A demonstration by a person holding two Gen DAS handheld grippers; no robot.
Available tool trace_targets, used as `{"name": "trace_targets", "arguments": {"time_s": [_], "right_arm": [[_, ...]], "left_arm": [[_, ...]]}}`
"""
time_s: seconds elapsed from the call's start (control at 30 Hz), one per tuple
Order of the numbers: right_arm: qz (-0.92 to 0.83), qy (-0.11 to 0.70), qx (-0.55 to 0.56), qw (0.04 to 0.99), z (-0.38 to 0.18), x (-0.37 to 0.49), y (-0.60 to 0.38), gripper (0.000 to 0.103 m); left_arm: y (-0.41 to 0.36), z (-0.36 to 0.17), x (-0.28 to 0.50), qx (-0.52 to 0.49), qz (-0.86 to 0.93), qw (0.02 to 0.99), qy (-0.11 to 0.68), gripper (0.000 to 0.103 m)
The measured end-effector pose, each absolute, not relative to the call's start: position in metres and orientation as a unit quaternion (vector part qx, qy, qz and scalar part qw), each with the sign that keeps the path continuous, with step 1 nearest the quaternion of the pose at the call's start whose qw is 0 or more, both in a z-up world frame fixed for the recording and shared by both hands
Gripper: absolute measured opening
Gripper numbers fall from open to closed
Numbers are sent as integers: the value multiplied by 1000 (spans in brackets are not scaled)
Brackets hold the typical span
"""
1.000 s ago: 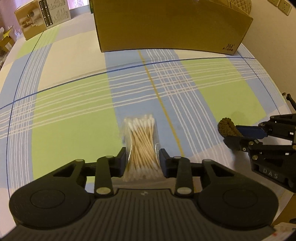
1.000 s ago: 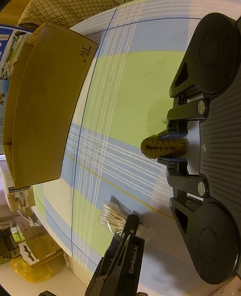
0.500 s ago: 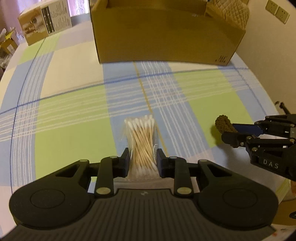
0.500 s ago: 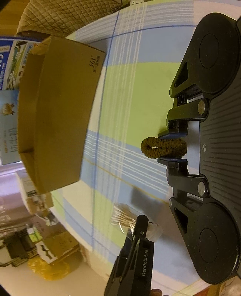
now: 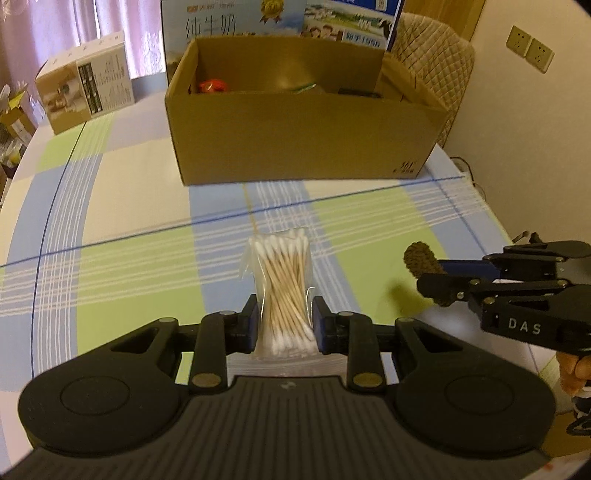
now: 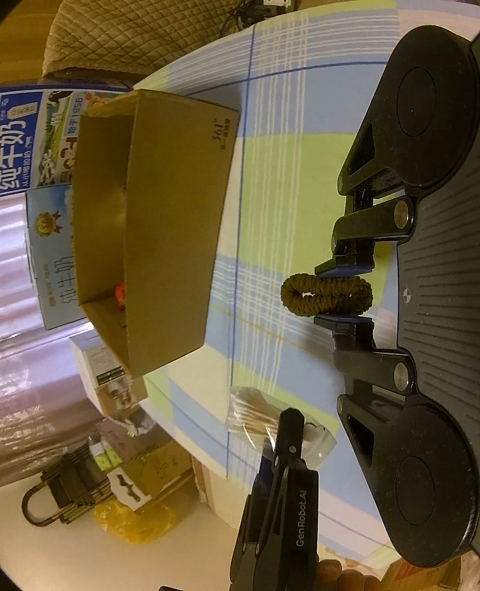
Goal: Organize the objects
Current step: 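Carry the cotton swab bag and hair tie with both grippers into the box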
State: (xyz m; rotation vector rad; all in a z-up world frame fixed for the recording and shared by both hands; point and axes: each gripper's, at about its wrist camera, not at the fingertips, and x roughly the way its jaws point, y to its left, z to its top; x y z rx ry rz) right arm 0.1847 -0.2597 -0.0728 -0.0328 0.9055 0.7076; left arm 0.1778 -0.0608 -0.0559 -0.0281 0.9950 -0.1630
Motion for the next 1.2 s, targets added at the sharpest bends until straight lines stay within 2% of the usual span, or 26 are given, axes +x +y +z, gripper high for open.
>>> {"name": "trace_targets", "arguments": {"time_s": [0.47,1.2], "right_arm": [[348,397,6,849,-41,211,-264,17],[355,347,27,868,-8,304,-249,17]], "left_arm": [[-70,-26,201,-18,-84,893,443,24],[-77,8,292,-14,-78,915,395,24]]}}
